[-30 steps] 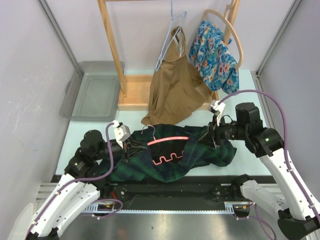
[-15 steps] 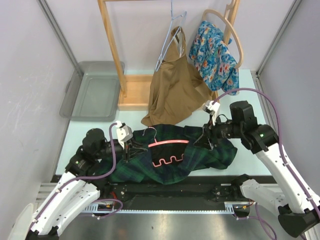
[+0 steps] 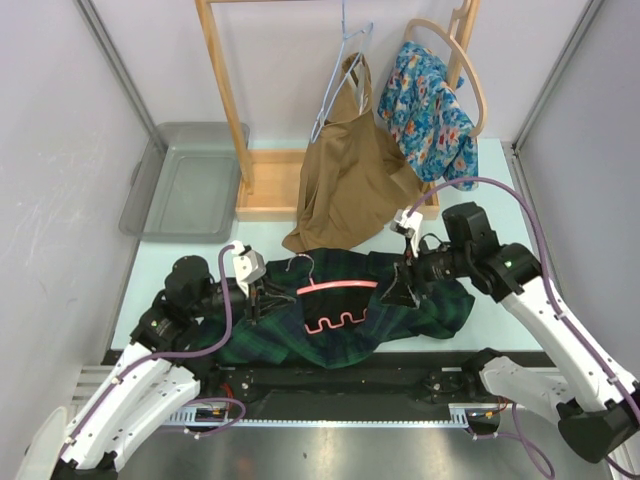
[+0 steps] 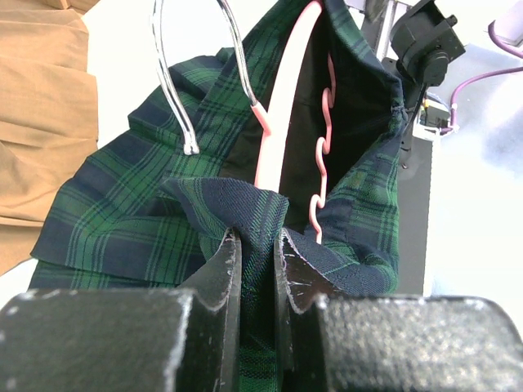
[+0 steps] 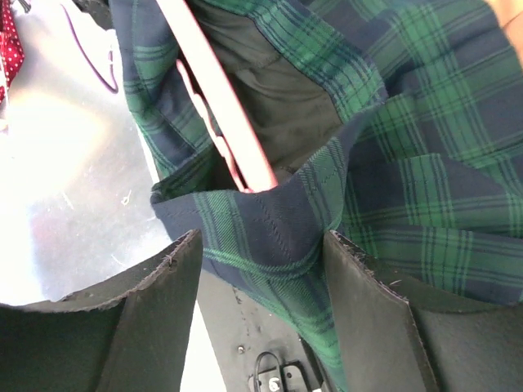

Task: Place the skirt on the hanger
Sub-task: Place skirt on hanger

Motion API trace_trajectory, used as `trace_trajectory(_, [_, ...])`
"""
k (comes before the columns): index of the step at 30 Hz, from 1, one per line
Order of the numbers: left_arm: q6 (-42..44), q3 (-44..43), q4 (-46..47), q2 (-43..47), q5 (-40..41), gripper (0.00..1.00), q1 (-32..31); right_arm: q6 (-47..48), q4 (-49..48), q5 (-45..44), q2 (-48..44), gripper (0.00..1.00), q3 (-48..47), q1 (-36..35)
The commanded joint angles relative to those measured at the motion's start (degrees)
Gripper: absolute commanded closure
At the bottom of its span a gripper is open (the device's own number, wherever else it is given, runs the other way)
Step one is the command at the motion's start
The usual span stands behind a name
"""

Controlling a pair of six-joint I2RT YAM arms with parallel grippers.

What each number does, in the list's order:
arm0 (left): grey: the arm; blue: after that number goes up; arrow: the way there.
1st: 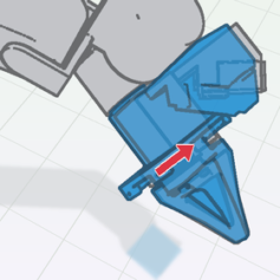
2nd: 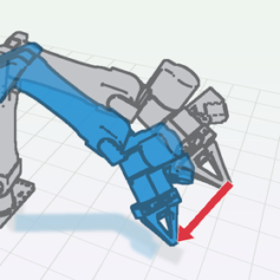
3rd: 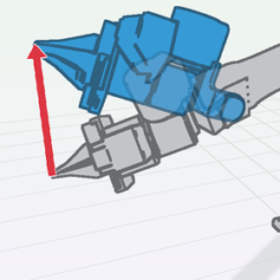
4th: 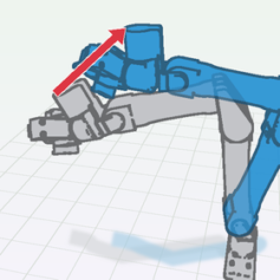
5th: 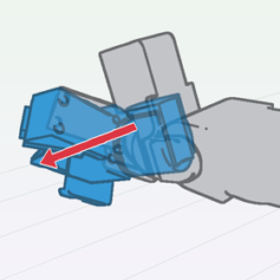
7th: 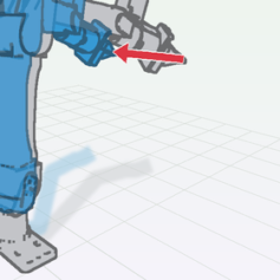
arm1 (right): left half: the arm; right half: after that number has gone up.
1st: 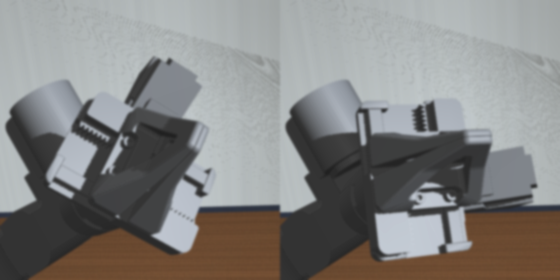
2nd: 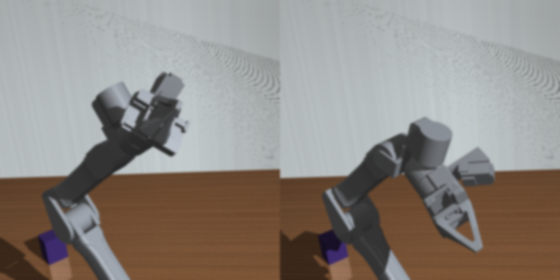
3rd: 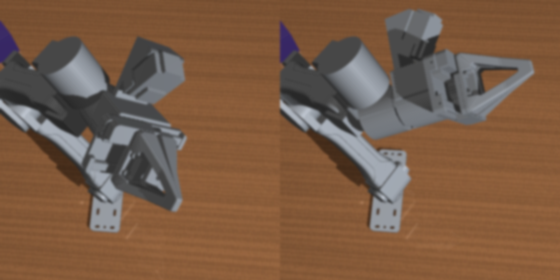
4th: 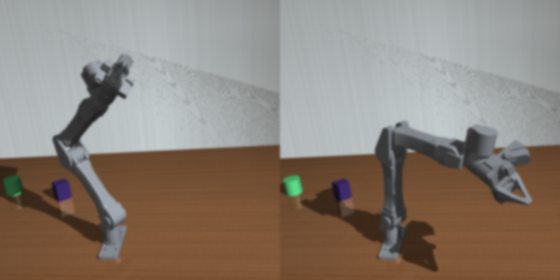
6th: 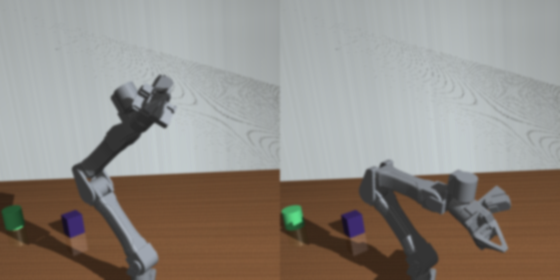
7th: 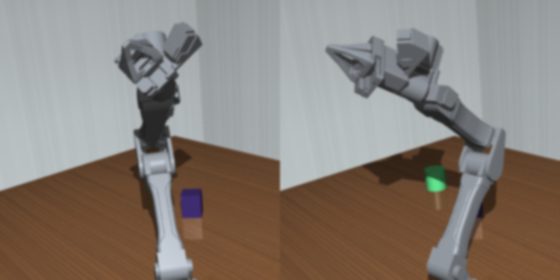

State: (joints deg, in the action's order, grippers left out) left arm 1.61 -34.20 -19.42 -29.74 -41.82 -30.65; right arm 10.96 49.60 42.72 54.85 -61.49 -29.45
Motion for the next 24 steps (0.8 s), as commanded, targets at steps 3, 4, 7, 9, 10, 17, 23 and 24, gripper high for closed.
trace_trajectory(3, [0.15, -4.04, 5.97, 1.08, -4.40, 1.00, -0.28, 0.82, -0.82, 0.17, 3.59, 0.36, 0.06, -1.22])
trace_trajectory(4, [0.06, -4.12, 5.89, 1.26, -4.67, 1.00, -0.37, 0.73, -1.26, 0.17, 3.95, 0.36, 0.15, -1.22])
trace_trajectory(7, [-0.11, -4.21, 5.71, 1.26, -4.93, 1.00, -0.28, 0.38, -2.14, 0.96, 4.83, 0.42, -0.03, -1.22])
trace_trajectory(9, [-0.20, -4.21, 5.80, 1.35, -4.85, 1.00, -0.37, 0.03, -2.93, 3.33, 5.79, 0.58, 0.06, -1.13])
trace_trajectory(10, [-0.20, -4.13, 5.88, 1.26, -4.76, 1.00, -0.37, -0.15, -3.11, 3.86, 6.06, 0.64, -0.03, -1.13])
trace_trajectory(17, [-1.25, -4.04, 9.66, 0.03, -3.80, 1.00, -0.28, -2.26, -6.27, 8.08, 6.94, 1.00, 0.06, -1.66])
trace_trajectory(23, [-1.25, -5.62, 9.66, -0.59, 5.66, 1.00, -0.28, -4.01, -10.13, -1.48, 2.11, 1.00, -0.21, -1.57])
trace_trajectory(24, [-3.08, -5.88, 9.66, -0.41, 9.44, 0.99, -0.28, -4.19, -10.84, -3.76, 0.80, 1.00, -0.20, -1.66])
